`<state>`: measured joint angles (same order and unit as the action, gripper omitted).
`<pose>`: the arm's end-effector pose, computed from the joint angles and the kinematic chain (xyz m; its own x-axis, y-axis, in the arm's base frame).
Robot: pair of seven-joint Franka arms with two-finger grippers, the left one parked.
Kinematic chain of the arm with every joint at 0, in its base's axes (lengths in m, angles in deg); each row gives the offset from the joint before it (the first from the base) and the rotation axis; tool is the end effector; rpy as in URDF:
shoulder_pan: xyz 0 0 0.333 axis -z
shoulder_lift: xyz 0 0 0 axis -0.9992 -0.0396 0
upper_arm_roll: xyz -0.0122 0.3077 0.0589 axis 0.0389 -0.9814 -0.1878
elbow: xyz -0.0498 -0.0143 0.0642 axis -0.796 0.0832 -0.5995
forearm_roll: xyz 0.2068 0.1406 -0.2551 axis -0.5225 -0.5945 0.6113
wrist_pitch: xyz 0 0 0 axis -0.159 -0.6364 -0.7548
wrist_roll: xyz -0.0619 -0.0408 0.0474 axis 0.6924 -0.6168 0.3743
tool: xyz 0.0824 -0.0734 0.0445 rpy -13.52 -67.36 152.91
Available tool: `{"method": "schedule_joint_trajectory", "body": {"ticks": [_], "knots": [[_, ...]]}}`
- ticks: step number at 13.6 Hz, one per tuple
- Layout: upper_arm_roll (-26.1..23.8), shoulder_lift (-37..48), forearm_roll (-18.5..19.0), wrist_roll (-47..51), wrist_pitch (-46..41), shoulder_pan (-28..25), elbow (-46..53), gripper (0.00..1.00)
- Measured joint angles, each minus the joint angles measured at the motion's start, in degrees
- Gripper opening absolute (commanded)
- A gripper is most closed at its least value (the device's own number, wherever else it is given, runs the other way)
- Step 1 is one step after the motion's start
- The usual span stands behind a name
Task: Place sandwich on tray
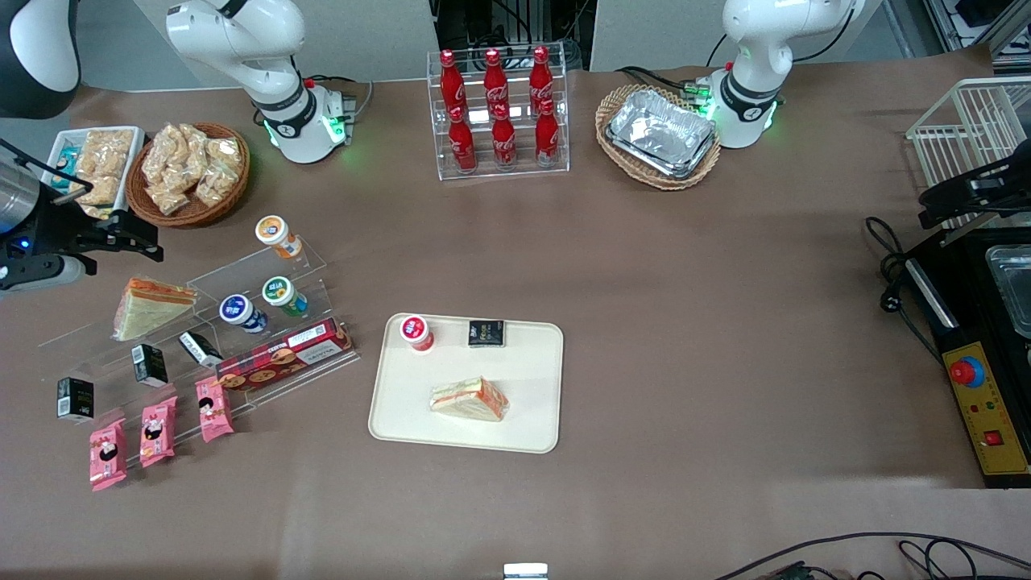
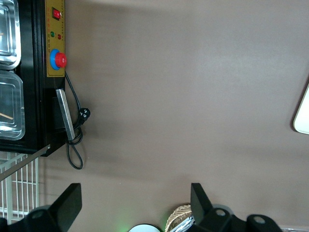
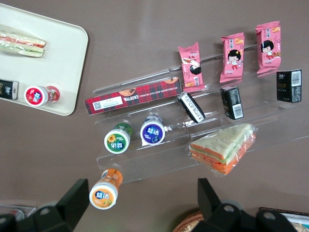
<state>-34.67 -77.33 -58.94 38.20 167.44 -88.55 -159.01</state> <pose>0.5063 -0.0178 0.5850 0.9877 0.1492 -0.0463 0.1482 -0.9887 -0.0227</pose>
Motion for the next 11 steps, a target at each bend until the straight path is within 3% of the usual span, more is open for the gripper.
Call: {"method": "schedule_joint_trajectory", "body": {"ticks": [11], "knots": [[0.4,2.1,0.0,8.2,-3.3,0.8,0.1,1.0]]}}
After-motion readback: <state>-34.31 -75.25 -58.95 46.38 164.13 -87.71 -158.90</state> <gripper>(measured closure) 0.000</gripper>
